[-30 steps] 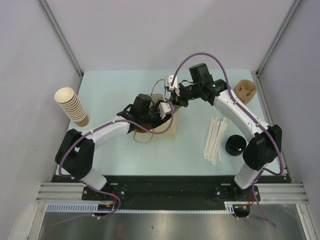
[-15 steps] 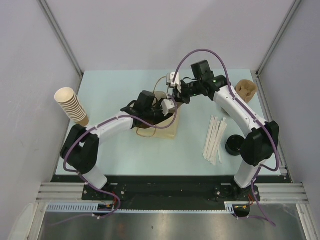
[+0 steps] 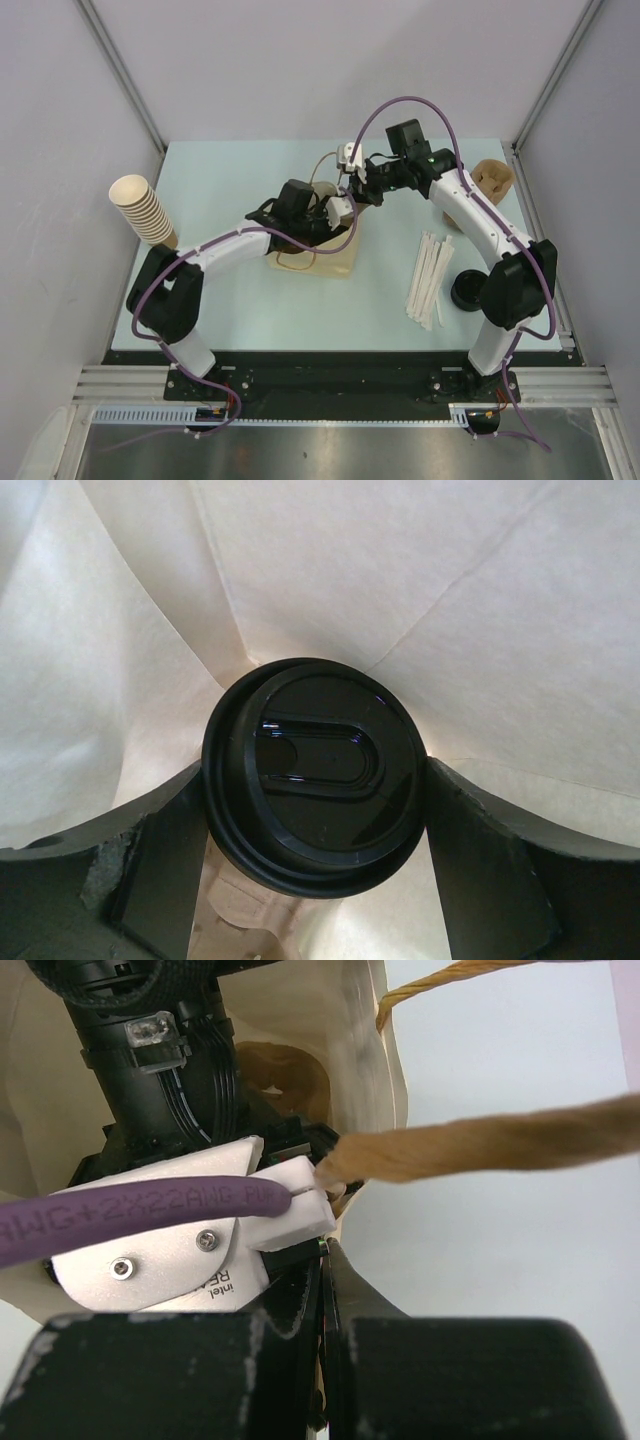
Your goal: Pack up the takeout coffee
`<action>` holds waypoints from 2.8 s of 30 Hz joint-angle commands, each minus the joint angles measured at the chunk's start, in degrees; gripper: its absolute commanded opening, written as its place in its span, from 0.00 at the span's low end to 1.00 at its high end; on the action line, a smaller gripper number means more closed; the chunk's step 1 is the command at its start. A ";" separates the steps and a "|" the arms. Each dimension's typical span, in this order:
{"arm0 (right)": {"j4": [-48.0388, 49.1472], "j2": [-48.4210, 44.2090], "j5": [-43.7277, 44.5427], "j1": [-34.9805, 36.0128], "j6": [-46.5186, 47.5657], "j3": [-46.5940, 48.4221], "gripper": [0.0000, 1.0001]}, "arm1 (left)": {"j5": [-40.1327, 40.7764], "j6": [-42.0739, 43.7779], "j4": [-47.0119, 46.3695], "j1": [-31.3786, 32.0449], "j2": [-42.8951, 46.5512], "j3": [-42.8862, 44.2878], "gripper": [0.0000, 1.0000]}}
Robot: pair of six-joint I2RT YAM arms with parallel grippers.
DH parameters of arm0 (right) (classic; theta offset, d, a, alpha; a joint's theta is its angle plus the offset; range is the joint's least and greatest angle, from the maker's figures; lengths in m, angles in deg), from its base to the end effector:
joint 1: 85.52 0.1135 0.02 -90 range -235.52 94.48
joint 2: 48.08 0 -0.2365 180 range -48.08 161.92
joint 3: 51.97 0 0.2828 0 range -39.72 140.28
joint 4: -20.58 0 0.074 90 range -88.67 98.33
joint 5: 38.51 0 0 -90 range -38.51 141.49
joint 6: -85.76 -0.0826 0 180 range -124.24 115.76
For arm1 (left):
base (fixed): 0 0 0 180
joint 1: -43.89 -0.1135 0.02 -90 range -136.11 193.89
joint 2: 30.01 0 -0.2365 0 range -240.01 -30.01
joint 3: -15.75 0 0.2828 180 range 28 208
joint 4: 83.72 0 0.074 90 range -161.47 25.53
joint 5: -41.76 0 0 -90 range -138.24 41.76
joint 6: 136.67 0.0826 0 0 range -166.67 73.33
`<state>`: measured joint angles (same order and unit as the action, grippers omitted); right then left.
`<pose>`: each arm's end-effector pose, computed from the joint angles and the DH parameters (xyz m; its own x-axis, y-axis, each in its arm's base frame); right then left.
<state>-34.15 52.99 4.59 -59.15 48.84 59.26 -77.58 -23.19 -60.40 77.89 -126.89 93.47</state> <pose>0.3645 0.2480 0.3039 0.2375 -0.4920 -0.8376 -0.9649 -0.0203 -0.2617 0.3282 -0.2702 0.1569 -0.1999 0.5538 -0.8083 0.9450 0.3270 -0.0097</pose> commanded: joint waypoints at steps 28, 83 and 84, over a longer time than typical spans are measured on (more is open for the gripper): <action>-7.36 0.26 -7.07 0.35 0.09 2.71 0.00 | 7.19 -10.13 -0.96 -2.53 8.90 -4.74 1.00; -6.48 -3.34 -5.40 0.08 5.81 -1.07 0.00 | -3.09 -9.60 4.13 -2.09 19.54 1.50 0.99; -6.48 -3.43 -5.49 0.00 5.89 -1.07 0.00 | -3.18 -9.25 4.05 -2.09 19.54 1.85 1.00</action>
<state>-37.45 51.64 -0.50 -59.11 54.28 58.73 -79.02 -31.71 -56.53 76.32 -109.62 91.79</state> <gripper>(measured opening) 0.009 0.994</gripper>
